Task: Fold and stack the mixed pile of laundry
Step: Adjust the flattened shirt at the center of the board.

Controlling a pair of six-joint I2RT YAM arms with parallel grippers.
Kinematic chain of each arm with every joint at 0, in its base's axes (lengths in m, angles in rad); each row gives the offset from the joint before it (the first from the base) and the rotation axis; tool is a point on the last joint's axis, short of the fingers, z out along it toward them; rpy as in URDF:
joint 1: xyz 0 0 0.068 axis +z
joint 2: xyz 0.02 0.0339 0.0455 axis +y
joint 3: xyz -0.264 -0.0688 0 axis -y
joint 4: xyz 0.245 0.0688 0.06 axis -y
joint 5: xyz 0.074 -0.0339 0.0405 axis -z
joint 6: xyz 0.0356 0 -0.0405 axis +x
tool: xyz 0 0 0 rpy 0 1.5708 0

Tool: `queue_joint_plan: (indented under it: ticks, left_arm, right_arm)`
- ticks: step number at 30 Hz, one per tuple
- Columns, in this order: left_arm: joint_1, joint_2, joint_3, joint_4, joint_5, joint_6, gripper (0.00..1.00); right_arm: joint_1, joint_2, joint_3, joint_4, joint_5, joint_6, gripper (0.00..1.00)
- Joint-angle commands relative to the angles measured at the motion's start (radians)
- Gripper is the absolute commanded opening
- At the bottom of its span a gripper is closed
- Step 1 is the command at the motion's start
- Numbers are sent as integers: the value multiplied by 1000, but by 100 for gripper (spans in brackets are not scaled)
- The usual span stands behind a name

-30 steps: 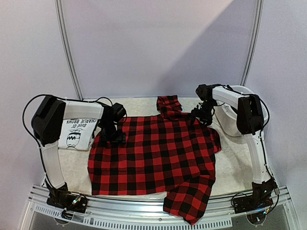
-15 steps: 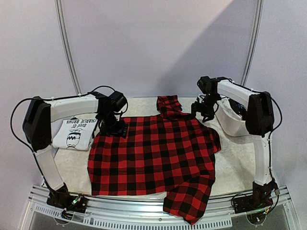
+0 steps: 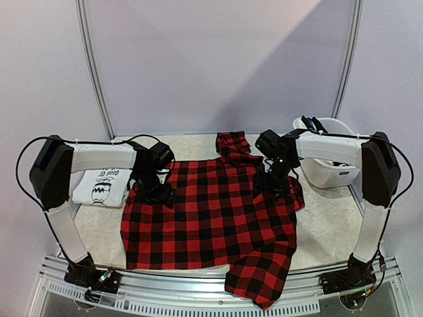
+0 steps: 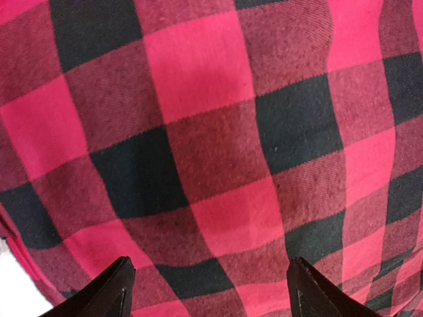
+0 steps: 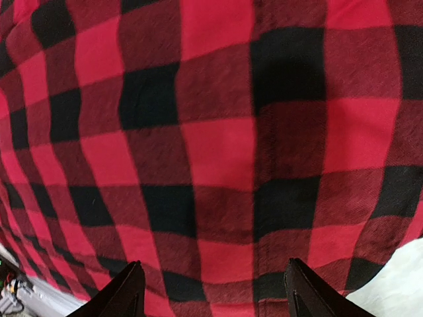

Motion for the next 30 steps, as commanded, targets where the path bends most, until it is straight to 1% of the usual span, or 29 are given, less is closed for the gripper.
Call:
queue_joint_plan:
  ticks: [1, 7, 13, 17, 20, 21, 30]
  left_arm:
    - [-12, 54, 12, 58, 27, 30, 80]
    - [4, 160, 96, 45, 14, 67, 79]
    - [17, 273, 221, 5, 11, 112, 79]
    - [36, 346, 297, -25, 11, 127, 79]
    - [48, 396, 367, -56, 11, 134, 78]
    - [52, 413, 392, -66, -14, 137, 78]
    - [87, 530, 610, -153, -30, 125, 78]
  right_arm:
    - [-11, 33, -5, 64, 29, 40, 73]
    - [-36, 134, 23, 50, 27, 26, 73]
    - [-80, 196, 44, 48, 0, 3, 73]
    - [-120, 234, 87, 36, -21, -25, 73]
    - [-158, 275, 149, 20, -34, -52, 73]
    - [-170, 290, 162, 12, -36, -60, 73]
    - [-257, 450, 440, -87, -72, -157, 73]
